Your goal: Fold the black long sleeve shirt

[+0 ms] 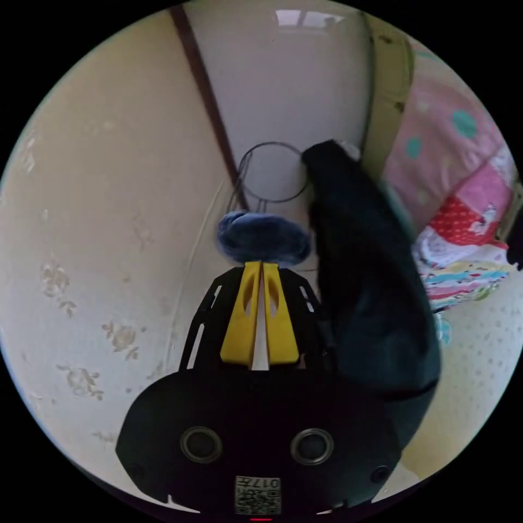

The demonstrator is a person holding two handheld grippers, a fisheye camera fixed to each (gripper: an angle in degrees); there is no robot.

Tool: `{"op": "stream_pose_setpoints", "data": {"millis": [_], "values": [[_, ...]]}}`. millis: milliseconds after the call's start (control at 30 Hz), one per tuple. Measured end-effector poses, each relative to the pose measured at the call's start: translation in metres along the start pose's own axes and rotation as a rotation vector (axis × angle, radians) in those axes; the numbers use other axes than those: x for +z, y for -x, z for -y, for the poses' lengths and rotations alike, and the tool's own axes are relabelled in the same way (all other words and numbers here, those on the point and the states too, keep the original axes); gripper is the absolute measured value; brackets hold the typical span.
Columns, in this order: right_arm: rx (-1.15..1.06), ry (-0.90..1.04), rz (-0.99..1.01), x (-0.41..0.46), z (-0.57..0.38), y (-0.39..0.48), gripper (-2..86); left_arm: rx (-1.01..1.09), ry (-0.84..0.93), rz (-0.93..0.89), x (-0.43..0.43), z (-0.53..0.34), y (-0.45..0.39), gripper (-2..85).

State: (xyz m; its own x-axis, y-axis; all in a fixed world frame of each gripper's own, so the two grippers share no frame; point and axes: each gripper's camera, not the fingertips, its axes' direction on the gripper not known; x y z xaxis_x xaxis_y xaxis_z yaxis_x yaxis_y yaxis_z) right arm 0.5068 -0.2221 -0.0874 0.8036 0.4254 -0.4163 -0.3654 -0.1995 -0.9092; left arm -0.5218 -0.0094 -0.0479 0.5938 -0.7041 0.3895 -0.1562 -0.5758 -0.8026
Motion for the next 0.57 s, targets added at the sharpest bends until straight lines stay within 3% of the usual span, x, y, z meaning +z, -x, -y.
{"op": "stream_pose_setpoints", "data": {"millis": [167, 233, 300, 467, 567], "values": [[-0.023, -0.007, 0.175, 0.021, 0.013, 0.014, 9.0, 0.399, -0.110, -0.143, -0.038, -0.020, -0.220, -1.0], [-0.150, -0.058, 0.187, 0.005, 0.028, 0.038, 10.1, 0.605, -0.134, -0.059, -0.040, -0.059, -0.310, -0.9], [-0.267, -0.148, 0.216, -0.023, 0.039, 0.057, 10.6, 0.894, -0.172, 0.138, -0.021, -0.136, -0.410, -0.9], [-0.464, -0.379, 0.195, -0.123, 0.071, 0.092, 11.1, 1.267, -0.142, 0.436, 0.075, -0.277, -0.488, -0.9], [-0.508, -0.518, 0.129, -0.180, 0.093, 0.099, 11.2, 1.361, -0.072, 0.451, 0.137, -0.327, -0.473, -0.9]]}}
